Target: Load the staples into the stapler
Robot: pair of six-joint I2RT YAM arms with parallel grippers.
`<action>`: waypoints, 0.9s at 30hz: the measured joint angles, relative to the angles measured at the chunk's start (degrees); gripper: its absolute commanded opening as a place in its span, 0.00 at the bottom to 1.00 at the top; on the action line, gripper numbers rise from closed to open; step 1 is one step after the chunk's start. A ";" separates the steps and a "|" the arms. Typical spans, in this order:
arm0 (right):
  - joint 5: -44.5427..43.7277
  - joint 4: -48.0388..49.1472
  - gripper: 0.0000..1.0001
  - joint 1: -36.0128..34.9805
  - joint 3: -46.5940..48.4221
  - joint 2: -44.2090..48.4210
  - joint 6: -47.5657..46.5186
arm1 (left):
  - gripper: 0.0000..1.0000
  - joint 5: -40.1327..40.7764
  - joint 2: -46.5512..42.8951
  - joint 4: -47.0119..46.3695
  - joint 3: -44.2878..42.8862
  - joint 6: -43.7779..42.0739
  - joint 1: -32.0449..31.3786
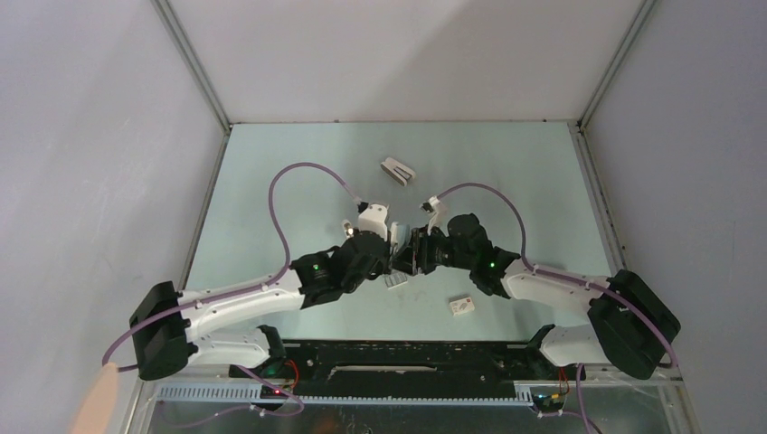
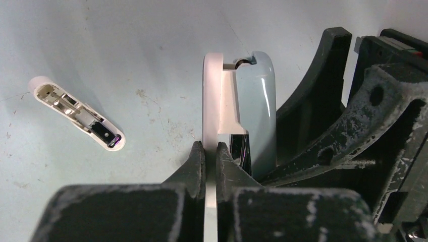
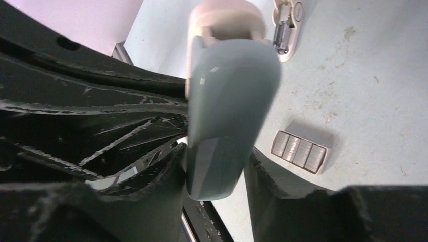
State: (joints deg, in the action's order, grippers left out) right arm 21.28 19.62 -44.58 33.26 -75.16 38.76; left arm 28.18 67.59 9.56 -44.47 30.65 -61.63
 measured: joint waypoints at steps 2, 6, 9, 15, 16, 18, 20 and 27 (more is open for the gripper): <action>0.59 0.13 0.28 -0.31 0.37 -0.15 -0.07 | 0.00 -0.33 0.00 -0.15 0.13 0.00 0.15; 0.98 -1.66 0.10 0.42 1.11 0.15 -0.35 | 0.00 -0.22 -0.31 -0.79 0.39 -0.17 0.26; 3.76 -4.72 0.03 2.03 1.55 2.23 -1.75 | 0.00 -0.22 -1.05 -2.25 0.96 -1.25 0.13; 11.98 -16.41 0.00 8.31 5.42 6.36 -6.82 | 0.00 0.63 -2.03 -4.55 2.19 -6.62 0.28; 13.53 -18.95 0.00 9.79 6.49 6.97 -7.91 | 0.00 0.63 -2.03 -4.81 2.27 -7.72 0.33; 15.34 -22.03 0.00 11.91 7.89 7.78 -9.46 | 0.00 0.35 -2.05 -5.20 2.51 -9.66 0.37; 17.49 -24.87 0.00 14.08 9.29 8.22 -10.91 | 0.00 -0.37 -2.16 -5.68 2.86 -11.67 0.26; 25.49 -34.01 0.00 20.44 13.99 8.44 -15.21 | 0.00 -1.68 -2.93 -7.13 3.67 -17.86 -2.16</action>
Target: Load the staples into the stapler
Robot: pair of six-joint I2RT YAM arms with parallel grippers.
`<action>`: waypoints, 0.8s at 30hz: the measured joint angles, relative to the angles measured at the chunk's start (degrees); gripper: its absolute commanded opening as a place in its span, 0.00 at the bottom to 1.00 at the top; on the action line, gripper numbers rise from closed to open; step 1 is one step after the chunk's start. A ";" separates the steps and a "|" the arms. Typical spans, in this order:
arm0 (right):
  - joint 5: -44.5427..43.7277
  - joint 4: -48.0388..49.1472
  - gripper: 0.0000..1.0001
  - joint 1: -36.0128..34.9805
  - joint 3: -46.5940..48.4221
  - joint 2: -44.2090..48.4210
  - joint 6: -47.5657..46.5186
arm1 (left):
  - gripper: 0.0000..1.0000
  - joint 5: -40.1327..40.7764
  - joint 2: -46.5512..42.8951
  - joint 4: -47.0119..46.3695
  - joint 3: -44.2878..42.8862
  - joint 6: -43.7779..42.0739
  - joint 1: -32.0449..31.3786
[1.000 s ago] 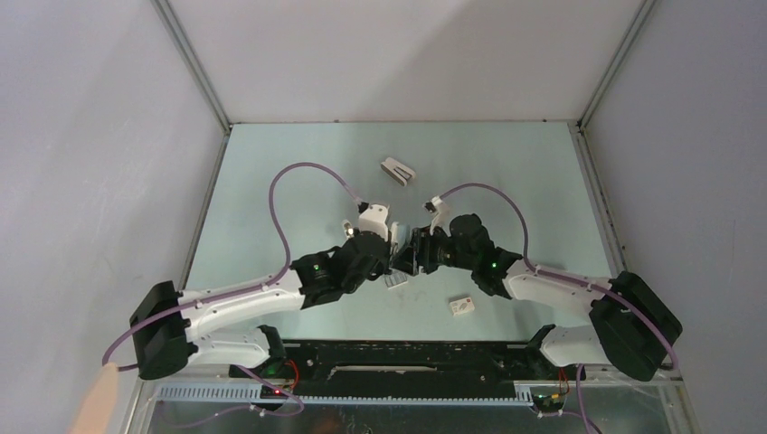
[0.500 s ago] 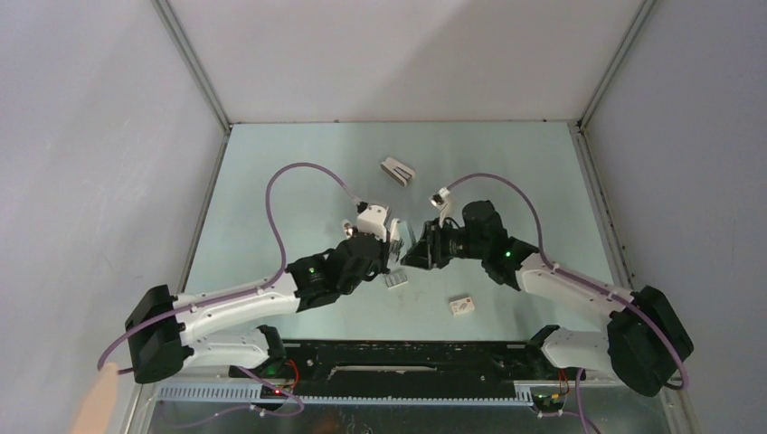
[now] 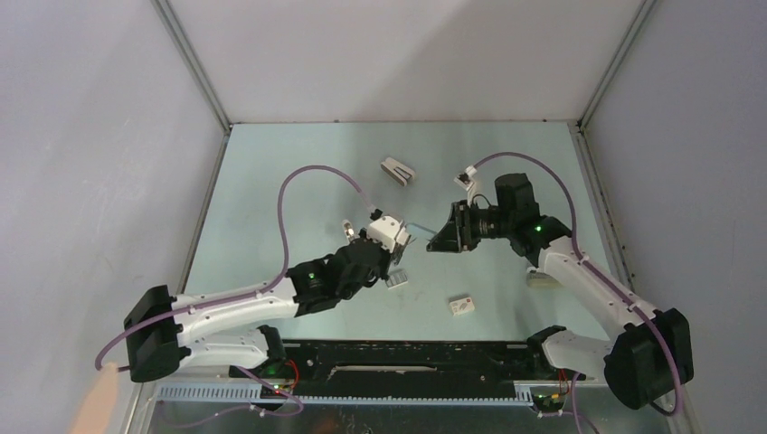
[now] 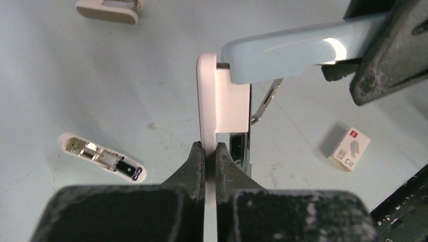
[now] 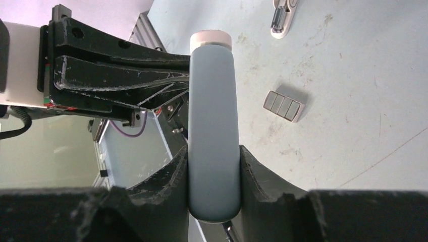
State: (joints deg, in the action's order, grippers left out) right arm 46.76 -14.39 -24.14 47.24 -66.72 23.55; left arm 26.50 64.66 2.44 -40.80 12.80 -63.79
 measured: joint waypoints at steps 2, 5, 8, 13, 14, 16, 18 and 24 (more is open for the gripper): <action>2.21 -3.04 0.00 1.70 1.51 -0.04 -1.40 | 0.00 0.15 -0.07 -1.22 0.00 -1.55 -1.07; 6.67 -7.98 0.00 5.05 4.37 -1.36 -3.23 | 0.00 1.60 -0.04 -2.05 0.00 -4.85 -3.37; 10.34 -10.62 0.00 8.00 6.64 -3.78 -3.82 | 0.00 3.28 1.33 -2.86 -0.37 -7.32 -6.14; 13.81 -13.09 0.00 10.23 8.28 -8.61 -4.55 | 0.00 6.40 4.50 -3.89 -1.03 -8.79 -7.32; 14.12 -13.22 0.00 10.27 8.57 -9.46 -4.57 | 0.00 6.82 4.72 -3.93 -1.03 -8.79 -7.34; 14.80 -13.00 0.07 10.27 8.85 -10.69 -4.55 | 0.00 7.96 4.85 -3.89 -1.03 -8.66 -7.45; 14.71 -12.87 0.19 10.01 9.20 -11.08 -4.52 | 0.00 9.35 5.09 -3.89 -1.03 -7.80 -7.74; 6.82 -11.85 0.61 7.61 9.84 -10.49 -3.37 | 0.00 9.14 7.91 -0.42 -3.52 -0.55 -4.87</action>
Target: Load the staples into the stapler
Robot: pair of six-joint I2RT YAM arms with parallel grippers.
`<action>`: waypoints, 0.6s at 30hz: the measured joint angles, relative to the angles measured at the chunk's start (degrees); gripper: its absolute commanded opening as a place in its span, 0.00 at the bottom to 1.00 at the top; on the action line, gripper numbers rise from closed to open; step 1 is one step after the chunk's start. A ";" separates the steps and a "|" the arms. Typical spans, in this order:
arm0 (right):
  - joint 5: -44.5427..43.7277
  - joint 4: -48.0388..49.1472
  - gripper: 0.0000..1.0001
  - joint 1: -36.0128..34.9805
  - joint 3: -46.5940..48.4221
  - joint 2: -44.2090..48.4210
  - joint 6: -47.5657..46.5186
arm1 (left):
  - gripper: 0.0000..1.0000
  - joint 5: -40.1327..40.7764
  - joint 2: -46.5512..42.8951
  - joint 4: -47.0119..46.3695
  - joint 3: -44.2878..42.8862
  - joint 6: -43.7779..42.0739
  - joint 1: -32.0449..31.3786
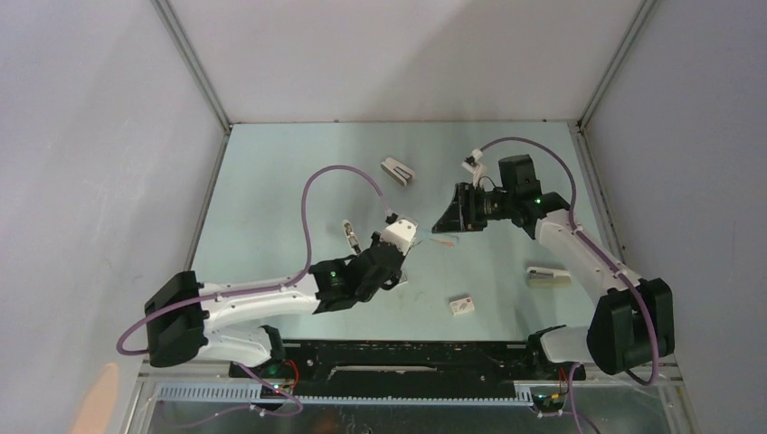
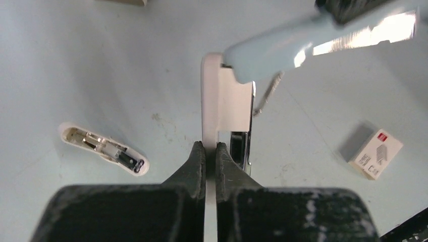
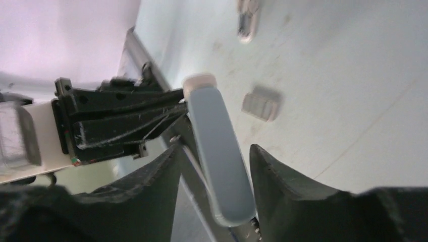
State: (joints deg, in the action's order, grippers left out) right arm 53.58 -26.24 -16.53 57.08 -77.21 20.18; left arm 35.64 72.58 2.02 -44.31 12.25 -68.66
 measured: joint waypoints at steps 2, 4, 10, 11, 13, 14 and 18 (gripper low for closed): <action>-5.27 2.21 0.69 -0.66 0.00 0.92 1.46 | 0.00 -2.67 0.72 2.82 -0.46 2.45 2.23; -10.84 4.76 0.75 -1.49 -0.04 2.89 3.21 | 0.00 -5.18 1.36 5.97 -0.42 4.90 4.26; -26.14 12.11 0.82 -7.72 -3.28 11.56 9.49 | 0.00 -12.20 1.55 8.41 -0.37 12.28 10.27; -28.46 13.05 0.82 -9.09 -4.28 12.68 10.49 | 0.00 -13.33 1.55 8.39 -0.37 13.49 11.17; -34.03 14.99 0.82 -12.81 -6.56 14.27 12.55 | 0.00 -15.58 1.55 8.31 -0.35 15.96 13.03; -36.92 15.78 0.82 -14.95 -7.72 14.64 13.33 | 0.00 -17.05 1.51 7.54 -0.07 17.29 14.10; -47.63 18.58 0.82 -23.26 -12.15 14.71 16.22 | 0.00 -22.75 0.83 3.17 2.99 22.49 17.66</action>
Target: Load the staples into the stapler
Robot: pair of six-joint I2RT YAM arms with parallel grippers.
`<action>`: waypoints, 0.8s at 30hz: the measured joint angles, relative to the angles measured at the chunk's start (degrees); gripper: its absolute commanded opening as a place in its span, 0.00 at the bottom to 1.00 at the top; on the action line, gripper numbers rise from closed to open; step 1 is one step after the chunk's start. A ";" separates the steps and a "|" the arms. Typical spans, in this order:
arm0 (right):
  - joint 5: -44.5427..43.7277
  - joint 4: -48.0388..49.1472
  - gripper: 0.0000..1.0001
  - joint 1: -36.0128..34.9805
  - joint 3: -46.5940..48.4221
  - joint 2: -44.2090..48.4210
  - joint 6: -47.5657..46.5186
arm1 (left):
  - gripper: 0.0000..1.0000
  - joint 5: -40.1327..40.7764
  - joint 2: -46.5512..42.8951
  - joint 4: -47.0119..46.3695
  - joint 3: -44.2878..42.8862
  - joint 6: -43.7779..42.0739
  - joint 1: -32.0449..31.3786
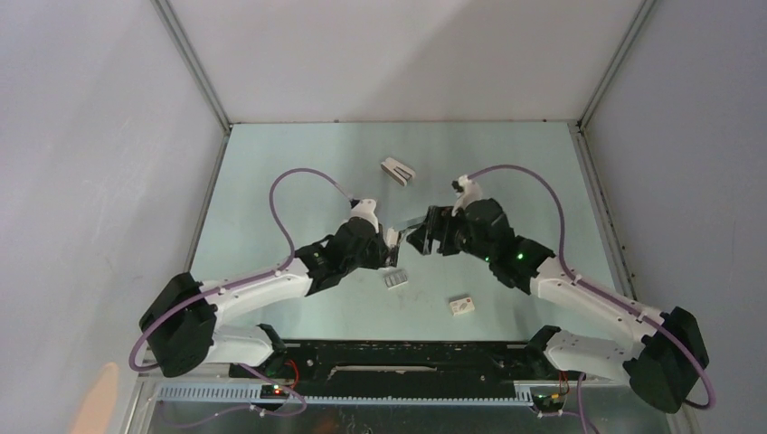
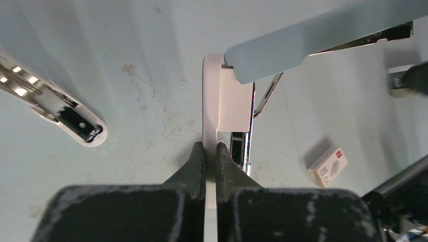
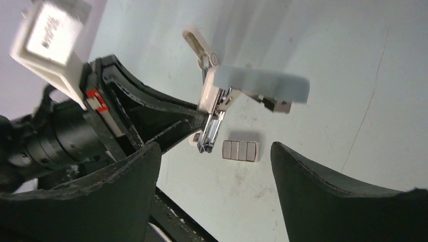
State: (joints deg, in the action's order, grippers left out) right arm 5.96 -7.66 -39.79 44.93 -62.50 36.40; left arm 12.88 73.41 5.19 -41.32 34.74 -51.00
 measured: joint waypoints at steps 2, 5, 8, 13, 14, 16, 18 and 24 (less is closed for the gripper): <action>-5.09 0.92 0.81 -3.93 -1.75 -0.35 1.09 | 0.00 -2.25 -0.42 -1.88 1.66 2.14 1.11; -10.71 3.43 0.79 -6.97 -2.40 -2.14 2.21 | 0.00 -5.07 -1.36 -4.79 3.82 4.63 1.53; -14.16 7.17 0.76 -7.91 -2.40 -4.92 2.71 | 0.00 -7.13 -2.95 -7.45 5.31 6.27 1.53; -17.33 12.09 0.66 -8.90 -2.40 -9.31 3.32 | 0.00 -8.41 -5.16 -11.19 6.60 7.45 1.53; -17.90 12.87 0.64 -9.16 -2.40 -9.99 3.39 | 0.00 -8.59 -5.57 -11.78 6.88 7.56 1.53; -18.51 14.12 0.56 -9.62 -2.40 -11.06 3.54 | 0.00 -8.70 -6.36 -12.79 7.41 7.85 1.53; -18.95 15.50 0.47 -10.05 -2.40 -11.91 3.54 | 0.00 -8.85 -6.78 -13.79 7.76 7.91 1.53; -18.91 19.82 0.22 -10.80 -2.34 -13.25 3.96 | 0.00 -8.81 -6.80 -14.32 8.00 8.85 1.88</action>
State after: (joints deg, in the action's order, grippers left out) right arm -12.95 12.16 -50.59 42.59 -75.75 40.36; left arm 4.08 66.61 -9.13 -33.32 43.59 -49.12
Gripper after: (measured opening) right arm 0.346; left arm 0.037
